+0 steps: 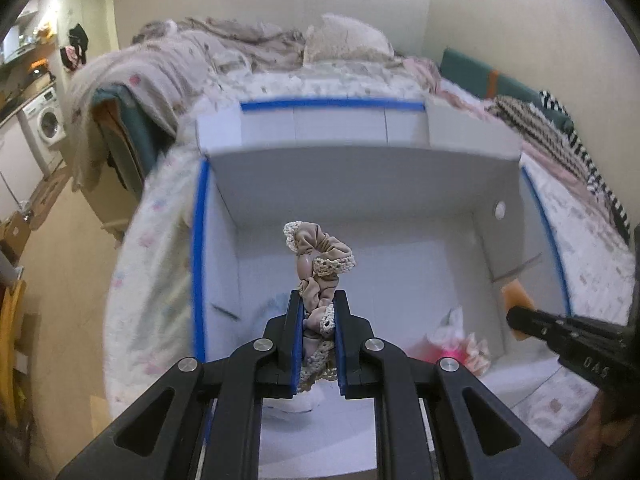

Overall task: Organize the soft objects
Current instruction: 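Carry the lace scrunchie and orange foam piece into the box and open both grippers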

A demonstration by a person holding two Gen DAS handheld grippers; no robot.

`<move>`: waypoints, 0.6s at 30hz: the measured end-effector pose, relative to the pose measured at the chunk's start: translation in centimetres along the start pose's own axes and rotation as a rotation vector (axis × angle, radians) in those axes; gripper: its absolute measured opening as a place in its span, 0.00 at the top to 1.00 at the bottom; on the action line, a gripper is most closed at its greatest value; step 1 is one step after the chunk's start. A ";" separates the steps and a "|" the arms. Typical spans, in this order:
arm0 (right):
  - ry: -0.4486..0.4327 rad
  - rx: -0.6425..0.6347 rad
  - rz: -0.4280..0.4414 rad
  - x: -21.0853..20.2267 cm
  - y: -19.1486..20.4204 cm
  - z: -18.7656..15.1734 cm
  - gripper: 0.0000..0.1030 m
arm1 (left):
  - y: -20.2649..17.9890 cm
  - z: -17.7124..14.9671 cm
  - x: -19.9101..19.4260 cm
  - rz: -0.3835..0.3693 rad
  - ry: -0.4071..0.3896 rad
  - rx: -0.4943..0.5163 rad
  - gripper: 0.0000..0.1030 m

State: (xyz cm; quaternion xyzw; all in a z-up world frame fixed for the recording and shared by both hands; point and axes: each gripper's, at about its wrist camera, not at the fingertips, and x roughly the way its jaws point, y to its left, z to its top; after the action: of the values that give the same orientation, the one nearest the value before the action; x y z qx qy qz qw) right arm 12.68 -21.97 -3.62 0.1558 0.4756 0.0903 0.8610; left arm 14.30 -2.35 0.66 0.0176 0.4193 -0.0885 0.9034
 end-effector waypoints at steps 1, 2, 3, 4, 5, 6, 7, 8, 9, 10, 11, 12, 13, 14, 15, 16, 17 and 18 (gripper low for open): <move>0.008 -0.010 -0.008 0.4 0.1 -0.1 0.94 | -0.1 -0.4 0.7 -0.004 0.010 0.002 0.88; 0.014 -0.024 -0.017 0.9 0.2 -0.1 0.94 | -0.1 -0.9 1.7 -0.002 0.035 0.000 0.88; 0.019 -0.031 -0.022 1.2 0.3 0.0 0.94 | -0.2 -1.1 2.4 -0.006 0.054 -0.005 0.88; 0.024 -0.033 -0.023 1.5 0.2 0.1 0.94 | -0.2 -1.3 2.9 -0.018 0.072 -0.011 0.88; 0.031 -0.031 -0.023 1.9 0.2 0.2 0.94 | -0.1 -1.4 3.4 -0.025 0.083 -0.013 0.88; 0.036 -0.029 -0.023 2.1 0.2 0.2 0.94 | -0.1 -1.4 3.7 -0.023 0.088 -0.010 0.88; 0.040 -0.029 -0.024 2.4 0.1 0.3 0.94 | 0.0 -1.4 4.0 -0.017 0.090 -0.010 0.88; 0.045 -0.028 -0.028 2.7 0.1 0.4 0.94 | 0.1 -1.4 4.2 -0.013 0.093 -0.018 0.88; 0.050 -0.025 -0.029 2.9 0.1 0.5 0.94 | 0.3 -1.4 4.5 -0.012 0.099 -0.031 0.88; 0.056 -0.022 -0.029 3.1 0.1 0.4 0.94 | 0.5 -1.4 4.7 -0.012 0.105 -0.043 0.88; 0.062 -0.020 -0.029 3.3 0.0 0.4 0.94 | 0.6 -1.5 4.9 -0.012 0.112 -0.050 0.88; 0.065 -0.019 -0.029 3.4 0.1 0.4 0.94 | 0.6 -1.5 5.0 -0.012 0.115 -0.052 0.88; 0.067 -0.020 -0.028 3.4 0.1 0.4 0.94 | 0.6 -1.5 5.1 -0.015 0.118 -0.051 0.88; 0.068 -0.023 -0.028 3.5 0.2 0.3 0.94 | 0.7 -1.5 5.2 -0.018 0.121 -0.050 0.88; 0.069 -0.026 -0.030 3.6 0.3 0.3 0.94 | 0.8 -1.4 5.2 -0.017 0.119 -0.052 0.87; 0.069 -0.027 -0.032 3.6 0.3 0.3 0.94 | 0.8 -1.4 5.3 -0.019 0.115 -0.056 0.83; 0.070 -0.027 -0.032 3.7 0.4 0.3 0.94 | 0.8 -1.3 5.3 -0.022 0.113 -0.060 0.77; 0.072 -0.024 -0.032 3.8 0.3 0.3 0.94 | 0.8 -1.3 5.3 -0.021 0.116 -0.062 0.74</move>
State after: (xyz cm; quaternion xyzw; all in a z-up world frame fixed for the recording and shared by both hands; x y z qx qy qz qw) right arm 14.95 -20.62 -6.32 0.1345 0.5076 0.0879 0.8465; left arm 16.81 -2.20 -4.28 -0.0098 0.4736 -0.0836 0.8767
